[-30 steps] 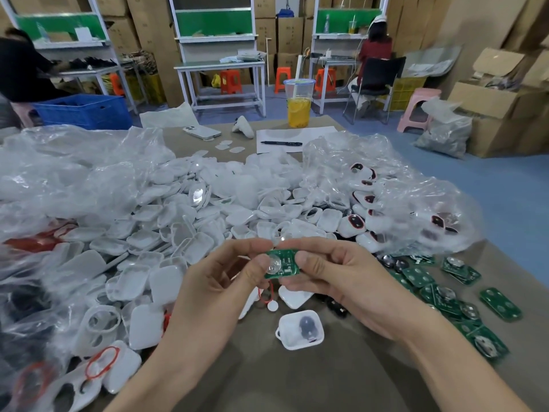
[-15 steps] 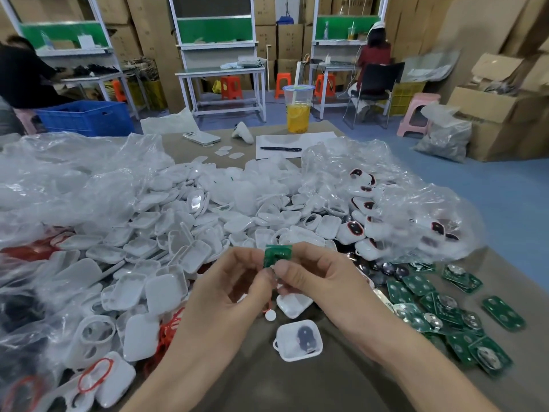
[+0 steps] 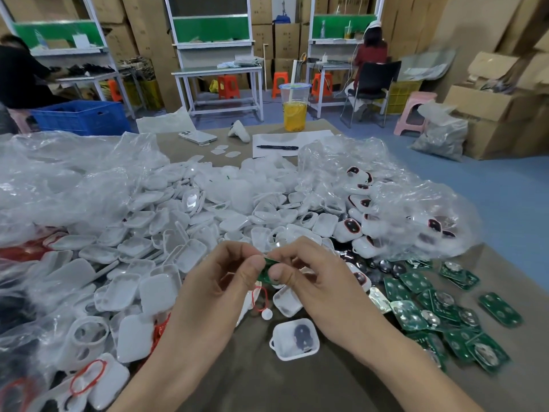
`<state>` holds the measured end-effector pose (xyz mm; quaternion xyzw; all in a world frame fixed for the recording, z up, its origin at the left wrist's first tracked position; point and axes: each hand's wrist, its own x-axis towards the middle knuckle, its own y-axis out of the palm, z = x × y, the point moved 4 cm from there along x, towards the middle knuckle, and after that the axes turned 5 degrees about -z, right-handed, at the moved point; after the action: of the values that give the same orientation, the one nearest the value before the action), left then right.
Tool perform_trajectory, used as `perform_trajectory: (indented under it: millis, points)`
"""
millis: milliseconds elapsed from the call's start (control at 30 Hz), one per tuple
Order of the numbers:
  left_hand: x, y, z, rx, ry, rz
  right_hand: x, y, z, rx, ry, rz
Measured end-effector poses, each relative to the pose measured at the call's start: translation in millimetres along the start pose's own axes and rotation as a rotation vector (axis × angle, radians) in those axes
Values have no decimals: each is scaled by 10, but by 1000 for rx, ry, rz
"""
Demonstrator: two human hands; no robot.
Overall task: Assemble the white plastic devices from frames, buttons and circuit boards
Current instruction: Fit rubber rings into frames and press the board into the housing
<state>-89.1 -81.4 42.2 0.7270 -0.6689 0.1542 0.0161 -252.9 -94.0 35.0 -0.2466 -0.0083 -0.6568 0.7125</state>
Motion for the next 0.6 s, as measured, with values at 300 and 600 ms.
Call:
perform_trajectory:
  millis: [300, 600]
  points:
    - [14, -27, -22, -145, -77, -18, -24, 48, 40, 488, 201, 109]
    - [-18, 13, -24, -255, -58, 24, -4, 43, 96, 444, 172, 108]
